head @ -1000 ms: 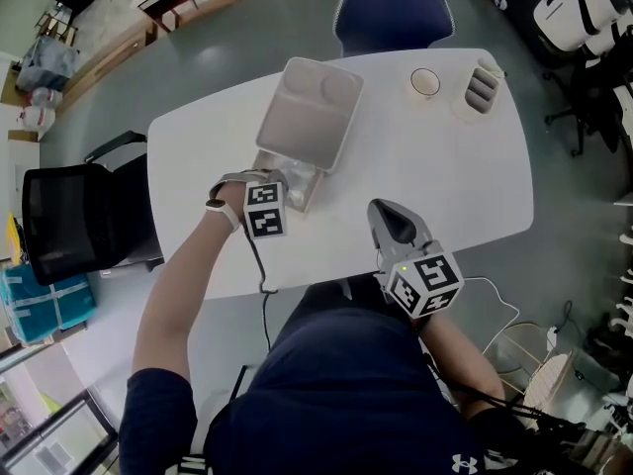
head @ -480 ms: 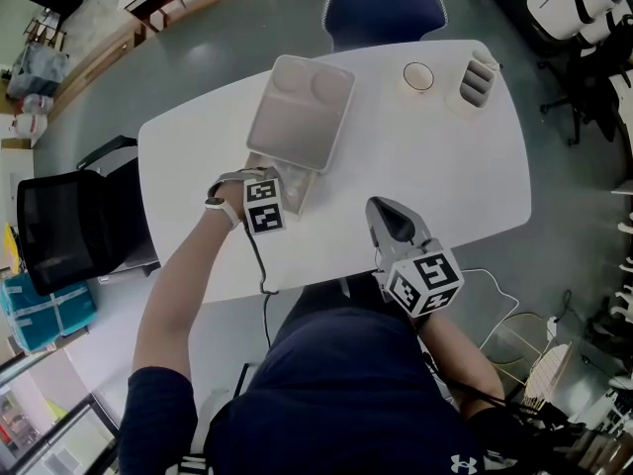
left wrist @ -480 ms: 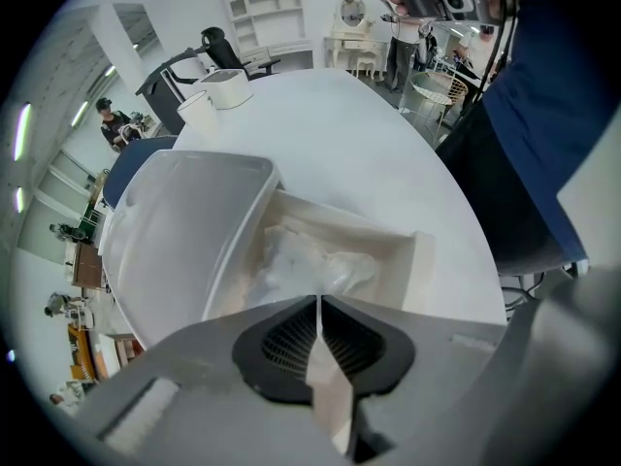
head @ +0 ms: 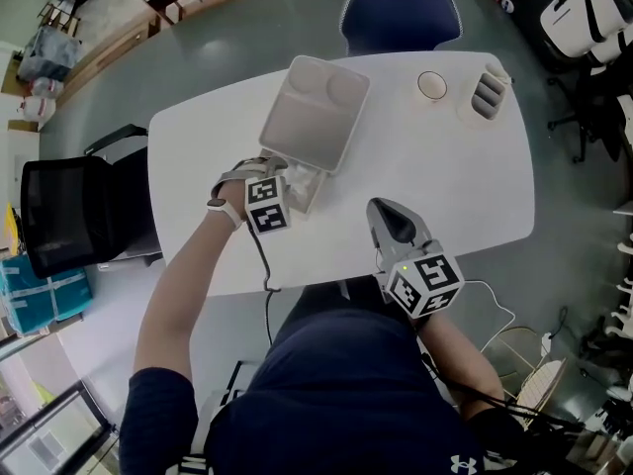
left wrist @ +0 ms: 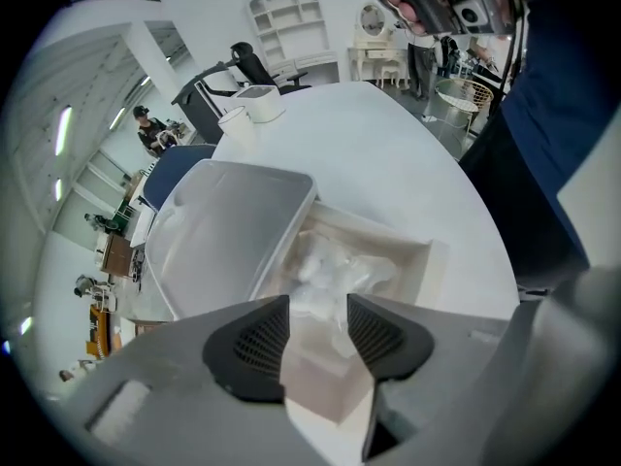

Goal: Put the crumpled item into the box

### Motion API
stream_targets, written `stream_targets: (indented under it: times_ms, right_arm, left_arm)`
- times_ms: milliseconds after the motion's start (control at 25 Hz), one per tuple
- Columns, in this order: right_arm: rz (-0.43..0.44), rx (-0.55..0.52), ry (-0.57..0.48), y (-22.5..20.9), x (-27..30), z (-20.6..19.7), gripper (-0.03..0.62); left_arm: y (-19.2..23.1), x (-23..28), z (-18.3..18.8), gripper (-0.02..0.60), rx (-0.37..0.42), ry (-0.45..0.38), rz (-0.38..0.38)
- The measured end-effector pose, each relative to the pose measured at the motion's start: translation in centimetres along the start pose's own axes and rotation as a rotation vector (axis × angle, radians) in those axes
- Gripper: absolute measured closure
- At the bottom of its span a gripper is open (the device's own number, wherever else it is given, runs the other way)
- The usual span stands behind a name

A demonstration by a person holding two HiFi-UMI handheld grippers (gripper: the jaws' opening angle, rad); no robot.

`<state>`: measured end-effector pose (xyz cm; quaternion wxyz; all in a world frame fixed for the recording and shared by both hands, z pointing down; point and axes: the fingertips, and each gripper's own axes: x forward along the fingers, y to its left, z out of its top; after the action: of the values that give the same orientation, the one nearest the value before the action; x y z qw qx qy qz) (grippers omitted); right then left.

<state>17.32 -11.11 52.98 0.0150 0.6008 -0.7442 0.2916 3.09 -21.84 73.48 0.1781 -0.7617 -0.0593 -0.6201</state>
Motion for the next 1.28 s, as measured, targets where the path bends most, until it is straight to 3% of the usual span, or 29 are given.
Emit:
stream_targets:
  times_ms: [240,480,800,1000,1280]
  right_arm:
    - [0.059,-0.024,0.001,1.8,0.8,0.6,0.591]
    - [0.11,-0.051,0.003,4.3,1.2,0.8,0.591]
    - [0.151,-0.086,-0.021,6.8,1.4,1.2,0.591]
    - [0.177,-0.088,-0.071,8.4,1.2,3.3,0.591]
    - [0.197,-0.095,-0.149,10.5,0.2,6.5,0.591]
  left_arm:
    - [1.1,-4.1,0.7,0.359,-0.085,-0.09,0.101]
    - [0.1,-9.3,0.4,0.359,-0.299,-0.219,0.153]
    - [-2.6,-15.2,-0.7,0.359,-0.448,-0.316,0.305]
    - [-3.2,-21.4,-1.1,0.359,-0.595,-0.46,0.454]
    - [-4.2,-30.3,-2.3,0.359,-0.81,-0.673,0.587]
